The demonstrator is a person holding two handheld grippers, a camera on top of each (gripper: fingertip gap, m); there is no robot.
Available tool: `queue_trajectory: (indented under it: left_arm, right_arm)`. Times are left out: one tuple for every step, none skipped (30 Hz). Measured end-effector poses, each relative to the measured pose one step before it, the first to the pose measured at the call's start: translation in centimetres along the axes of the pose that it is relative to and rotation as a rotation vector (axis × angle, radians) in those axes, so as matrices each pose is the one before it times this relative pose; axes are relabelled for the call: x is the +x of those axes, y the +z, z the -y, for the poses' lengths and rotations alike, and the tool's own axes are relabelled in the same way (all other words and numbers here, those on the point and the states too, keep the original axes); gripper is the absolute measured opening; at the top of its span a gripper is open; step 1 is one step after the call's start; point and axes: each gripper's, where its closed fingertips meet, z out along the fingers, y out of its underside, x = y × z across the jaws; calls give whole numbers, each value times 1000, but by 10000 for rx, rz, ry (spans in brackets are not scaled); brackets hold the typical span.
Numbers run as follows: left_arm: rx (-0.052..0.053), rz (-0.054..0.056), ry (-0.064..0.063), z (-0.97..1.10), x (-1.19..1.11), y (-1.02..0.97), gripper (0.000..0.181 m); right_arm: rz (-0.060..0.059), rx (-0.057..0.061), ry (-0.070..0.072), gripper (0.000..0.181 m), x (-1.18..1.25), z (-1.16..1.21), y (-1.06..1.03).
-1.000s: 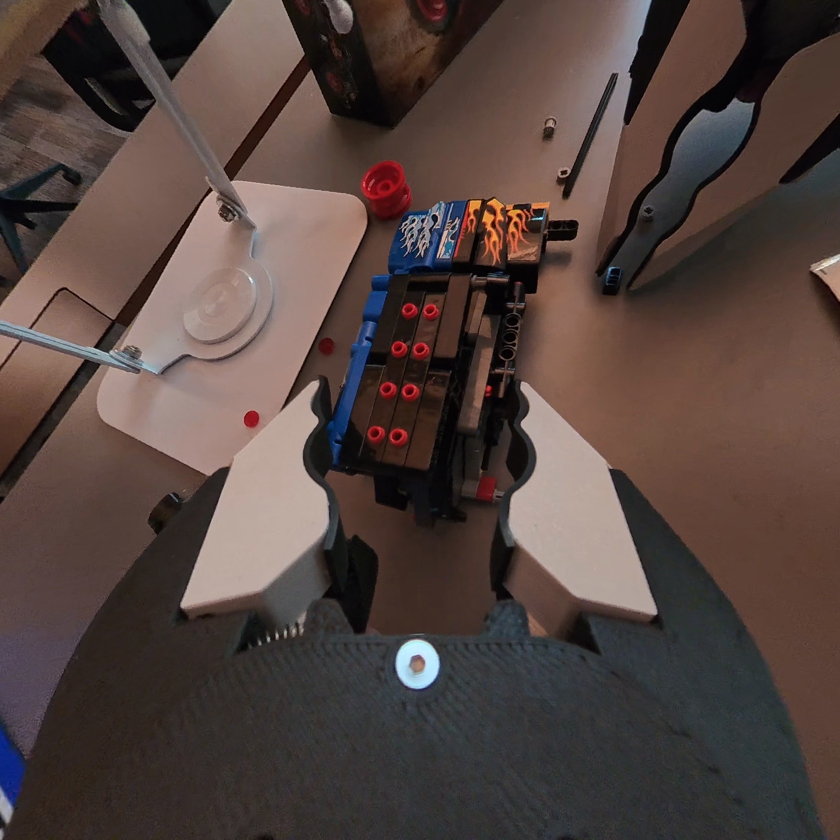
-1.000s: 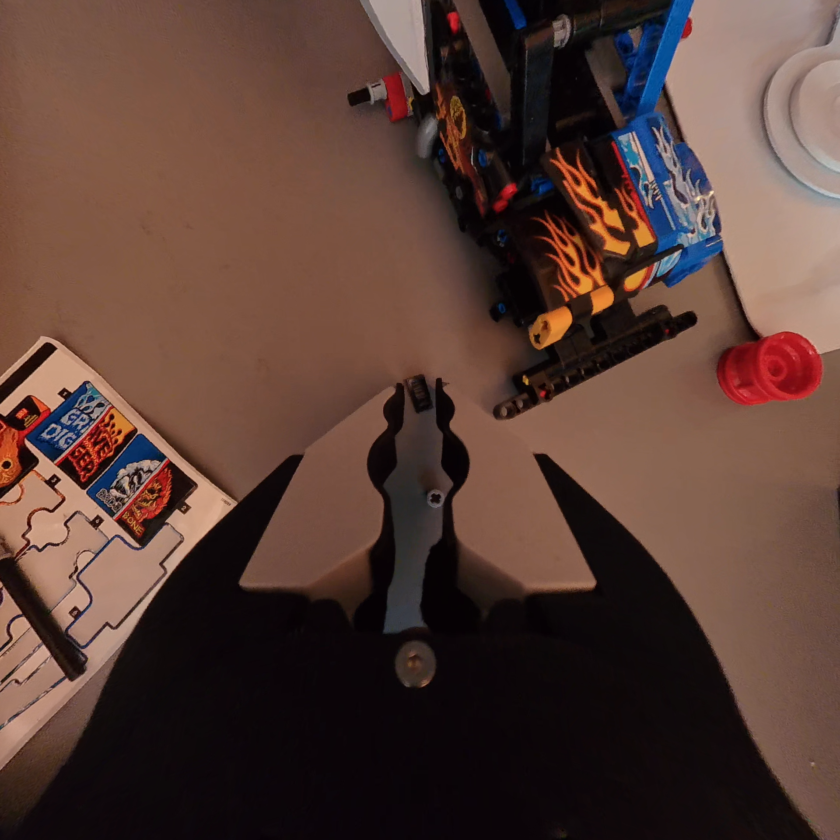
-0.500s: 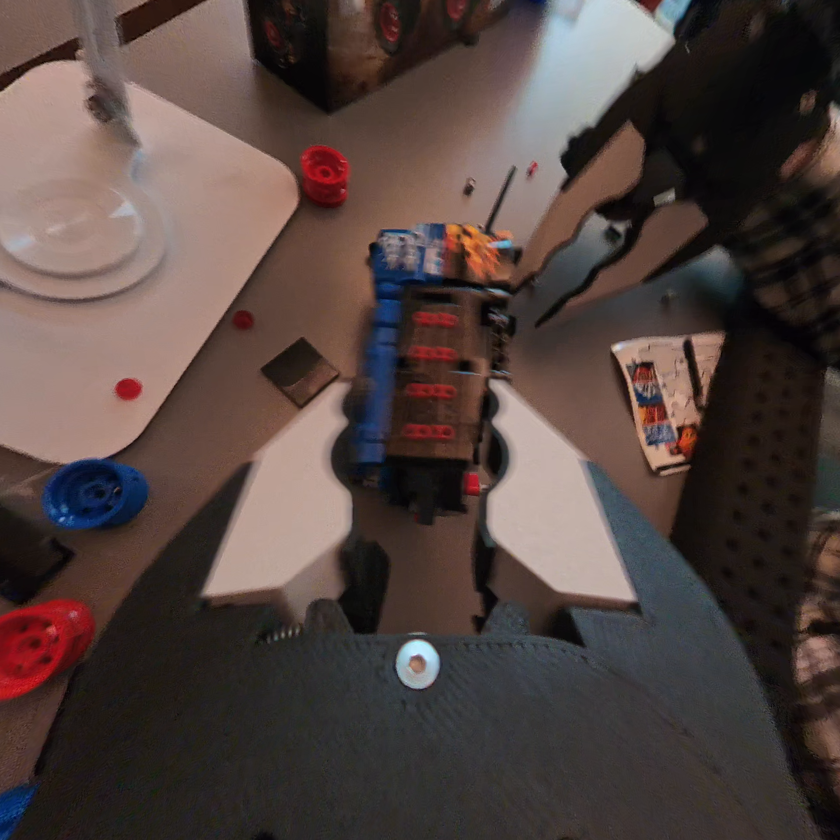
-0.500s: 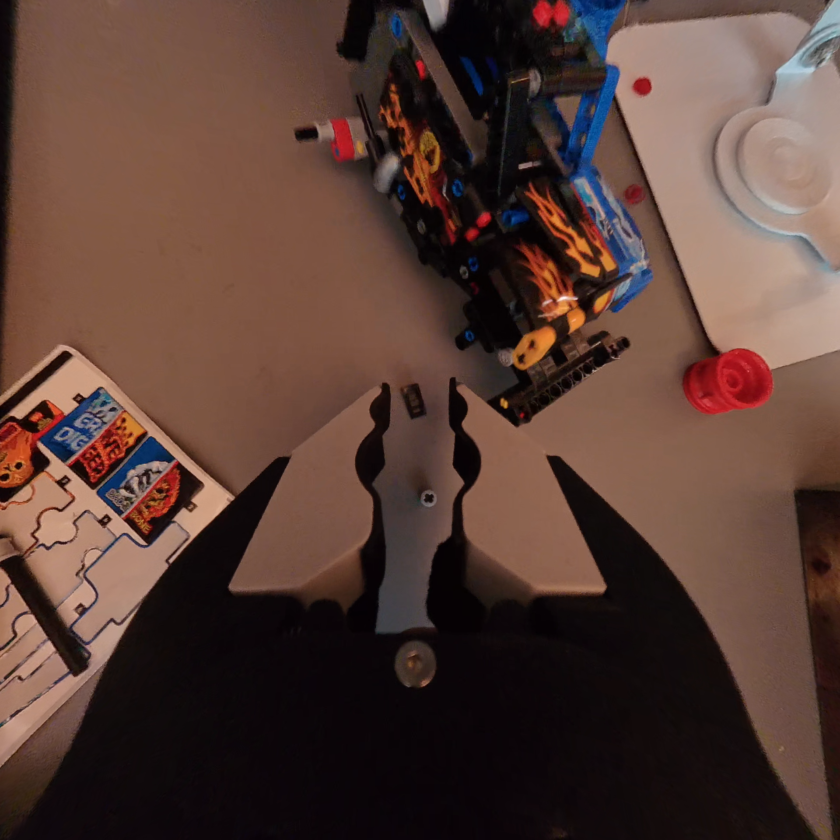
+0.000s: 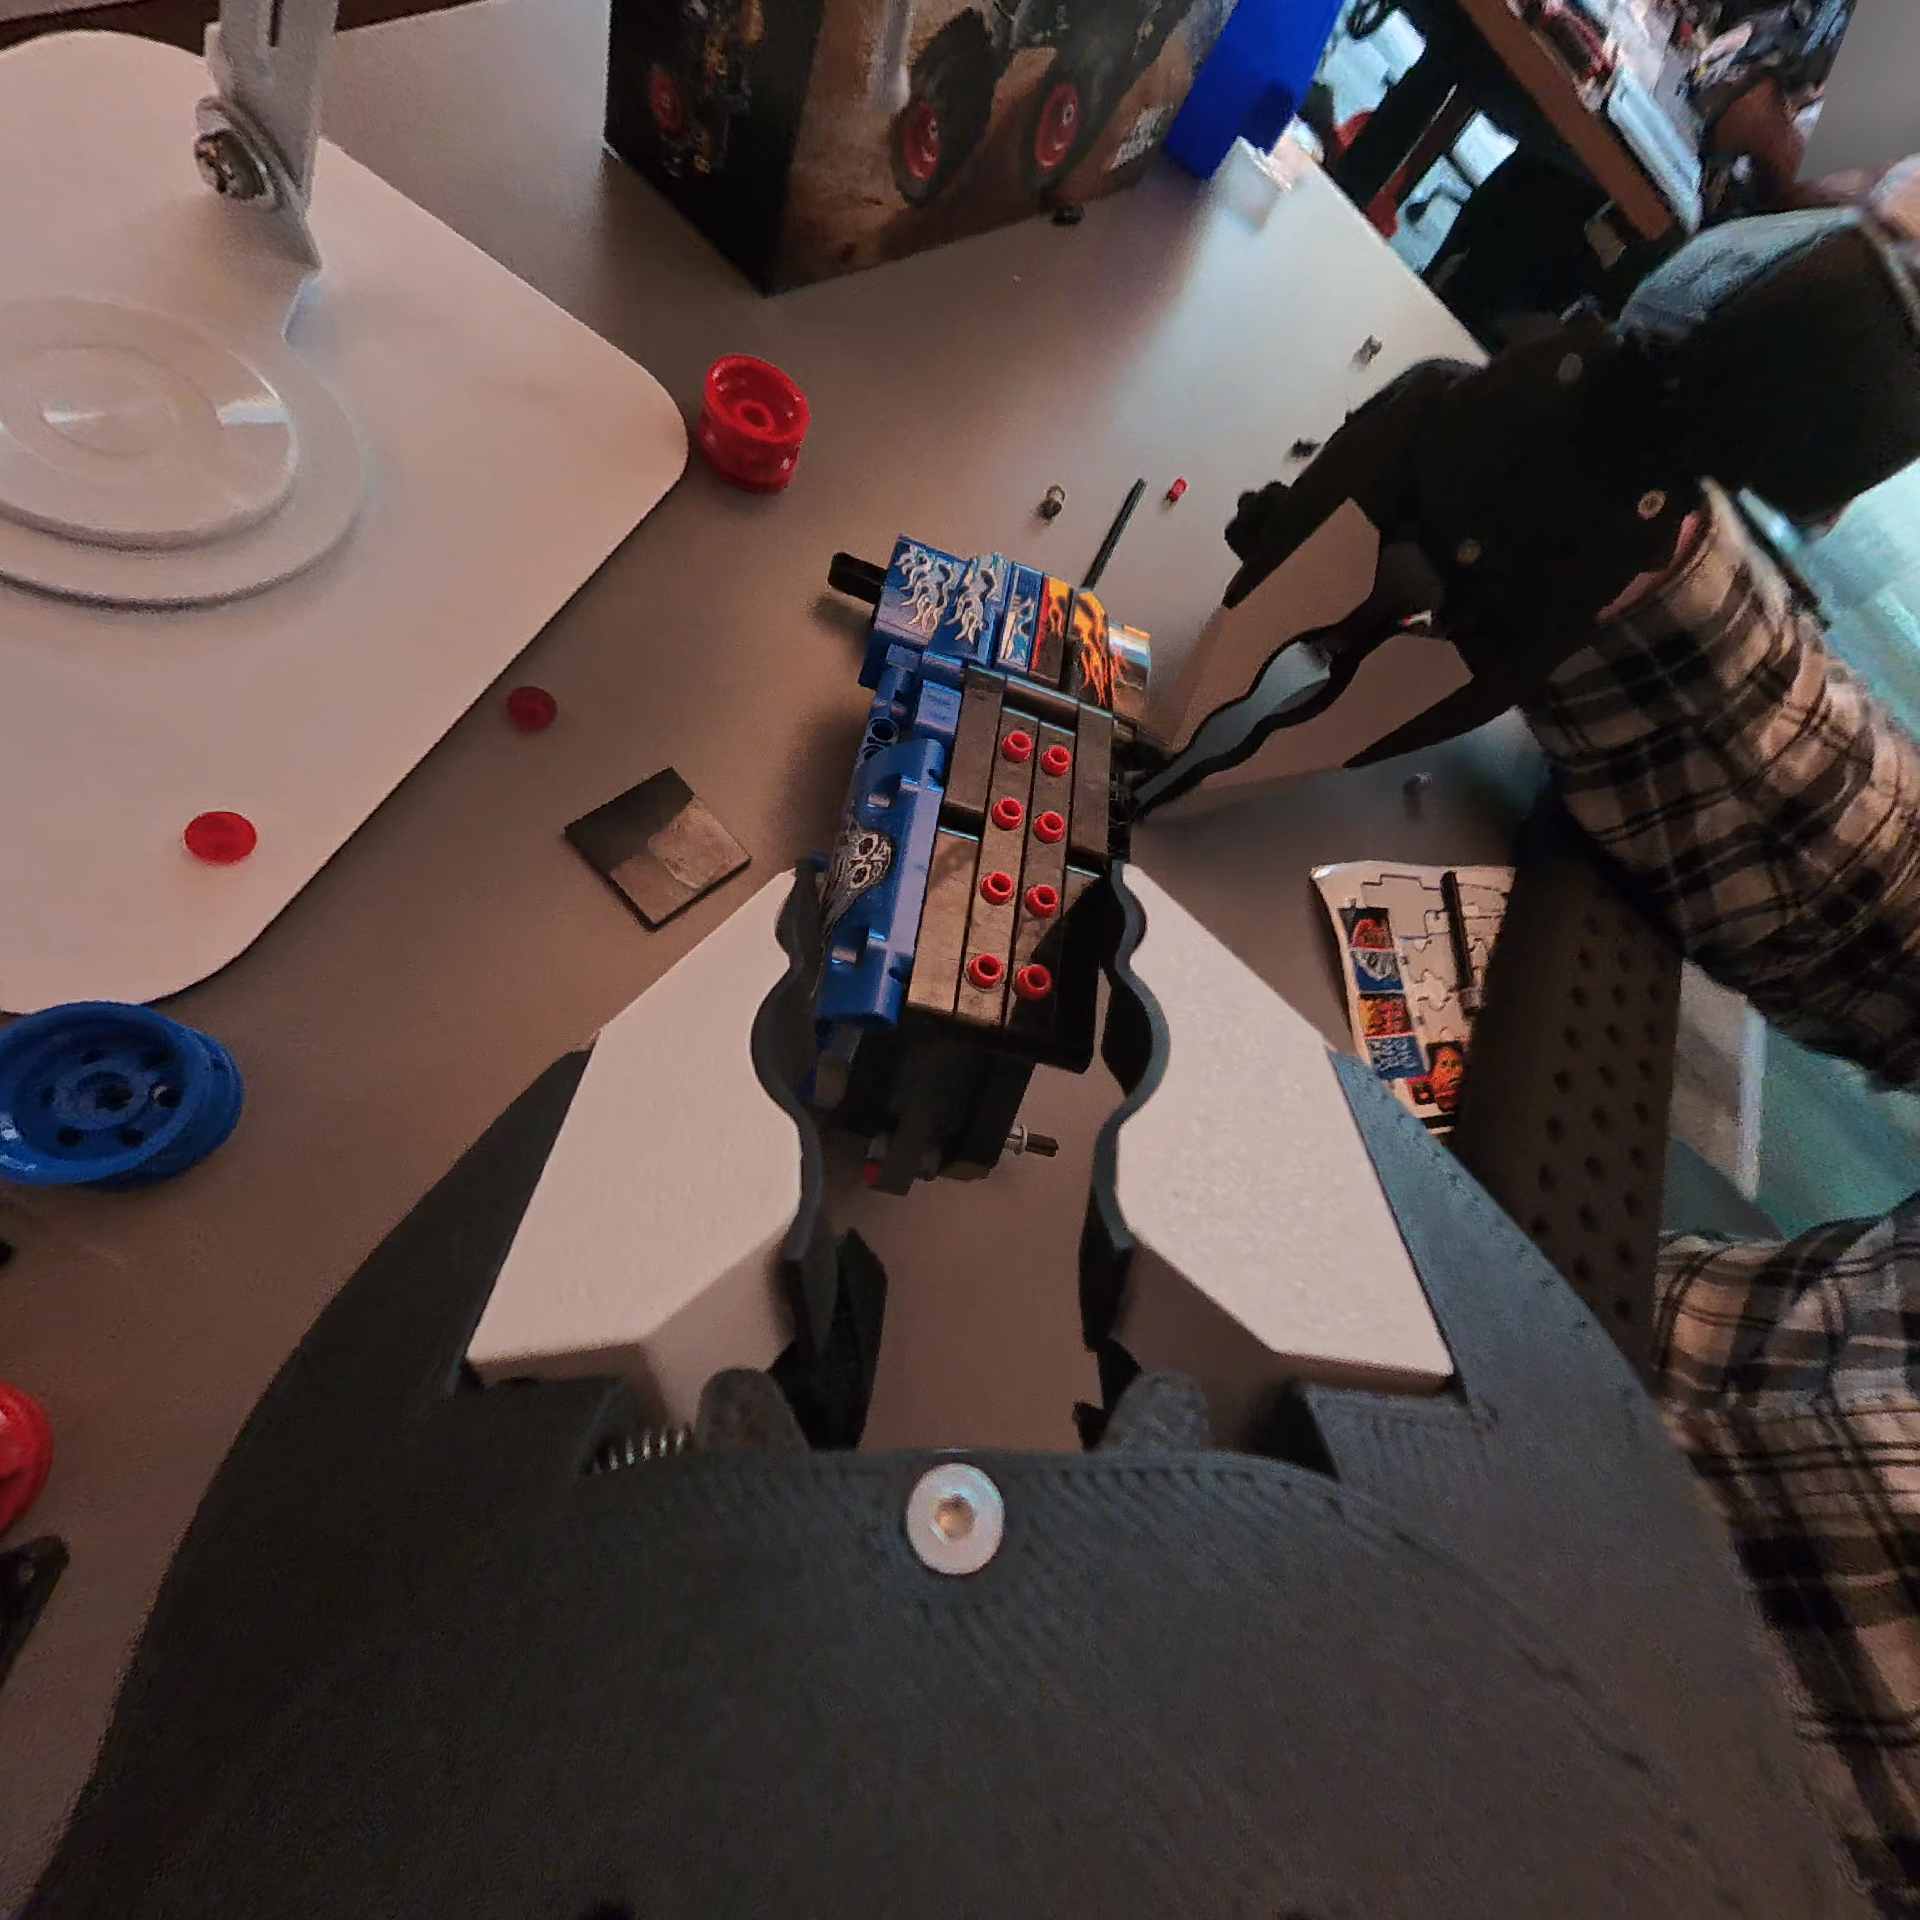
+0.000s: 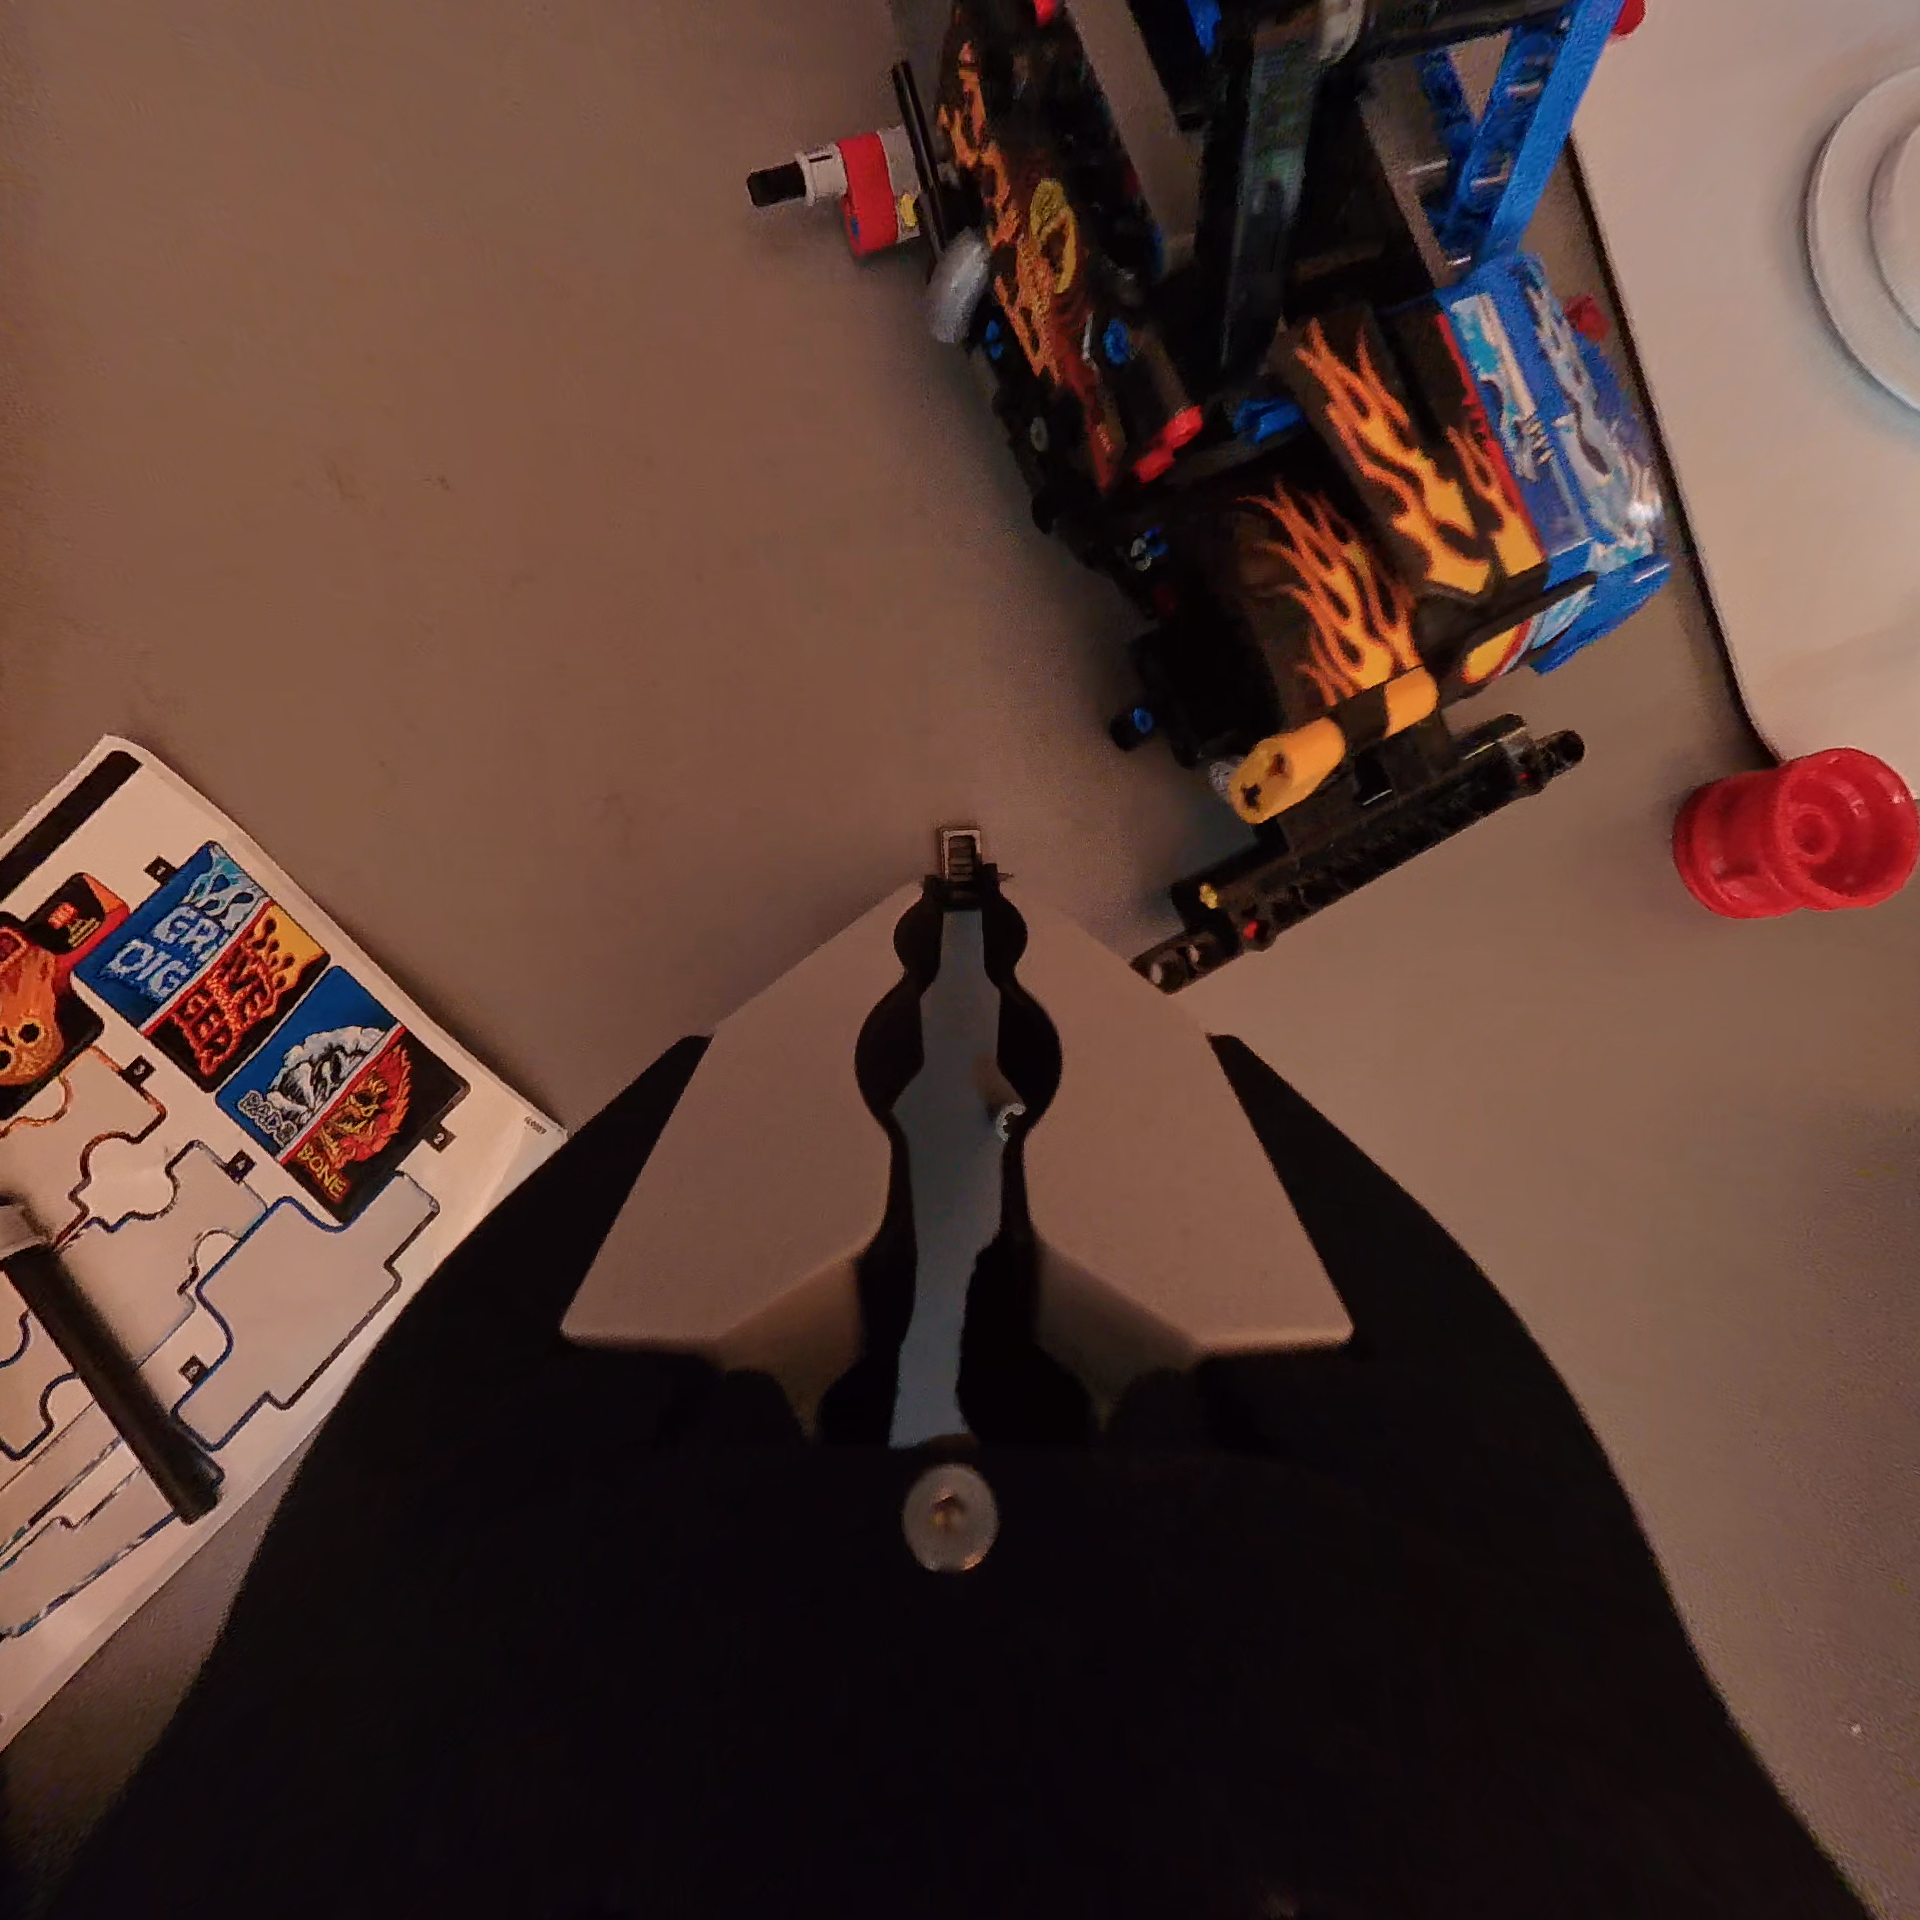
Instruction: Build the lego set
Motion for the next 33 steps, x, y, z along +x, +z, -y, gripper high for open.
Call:
queue_trajectory:
  left_arm:
    - [113,-148,-349,142,-210,-70,53]
    - [102,-145,-325,157,-257,-83,53]
    - [61,-180,-271,113,-210,-67,53]
    - [28,-194,-291,114,-181,-74,53]
    - [19,-183,-281,144,-220,-82,53]
    - [7,-202,-274,133,-215,-66,53]
    - [-22,-222,-228,77,-152,-27,53]
    - [-69,-180,-214,30,-90,-26,53]
    - [-98,-106,-148,28,-75,-6,53]
    - [-117,-58,-101,37,-78,-22,53]
    - [-94,-87,-94,95,-73,-29,53]
    - [-6,-159,-228,230,-160,-48,53]
    - [66,-222,-286,342,-202,-86,53]
    - [33,-124,-139,245,-178,-104,53]
    - [51,-8,-67,200,-182,-119,53]
    - [113,82,-50,213,-260,-117,54]
    - [133,53,-64,150,-340,-65,57]
    - [57,-50,-158,-54,-369,28,61]
    - [106,-136,-196,-17,-358,29,63]
    - [318,-174,-259,354,-232,-108,62]
    - [237,-146,-117,237,-52,-36,62]
    - [112,-90,-5,16,84,114,62]
    - [-73,-72,81,-331,183,203,62]
    - [-9,-5,45,-230,163,79,63]
    - [60,98,88,-114,84,-74,62]
    - [6,84,109,-216,109,-116,62]
    - [26,51,66,-187,93,-115,62]
    - [71,75,50,-107,44,-123,62]
    - [60,143,198,-120,70,-190,62]
    - [38,152,313,-191,147,-195,61]
    - [47,239,256,-188,13,-194,61]
    - [20,379,250,-244,-196,-217,62]
    - [96,288,304,-179,48,-280,66]
  right_arm:
    - [18,-5,-32,4,-46,-24,-22]
    - [-12,-26,-79,4,-40,-13,-27]
    - [-22,-21,-41,4,-9,-11,-10]
    - [14,0,14,4,-21,21,4]
    - [57,35,18,4,-70,42,-16]
    - [58,88,24,4,-55,95,-69]
    - [59,108,58,4,-33,124,-88]
    - [59,78,63,4,-23,71,-68]
    - [46,23,39,4,-21,-20,-19]
    - [40,-30,5,4,-45,-87,21]
    - [30,-40,-31,4,-58,-84,48]
    - [23,-6,-58,4,-64,2,49]
    - [29,43,-54,4,-89,109,-3]
    - [12,67,-12,4,-54,142,-47]
    - [-5,60,16,4,6,118,-71]
    - [-10,48,20,4,23,46,-73]
    - [-6,57,25,4,46,38,-81]
    - [10,78,32,4,38,68,-78]
    - [23,104,38,4,30,122,-72]
    - [20,102,46,4,10,127,-70]
    - [12,70,32,4,19,84,-53]
    - [2,20,9,4,4,12,-40]
    - [-26,-15,-16,4,41,-45,-46]
    - [-43,-1,-7,4,72,-18,-83]
    - [-15,58,12,4,40,82,-119]
    - [8,91,0,4,-2,139,-143]
    - [12,79,-29,4,-41,143,-123]
    - [12,73,-37,4,-39,140,-111]
    - [25,118,-38,4,-79,224,-104]
    - [57,189,-41,4,-151,364,-133]
    - [59,217,-21,4,-148,437,-152]
    - [17,189,2,4,-58,396,-143]
    - [8,194,10,4,-41,389,-157]
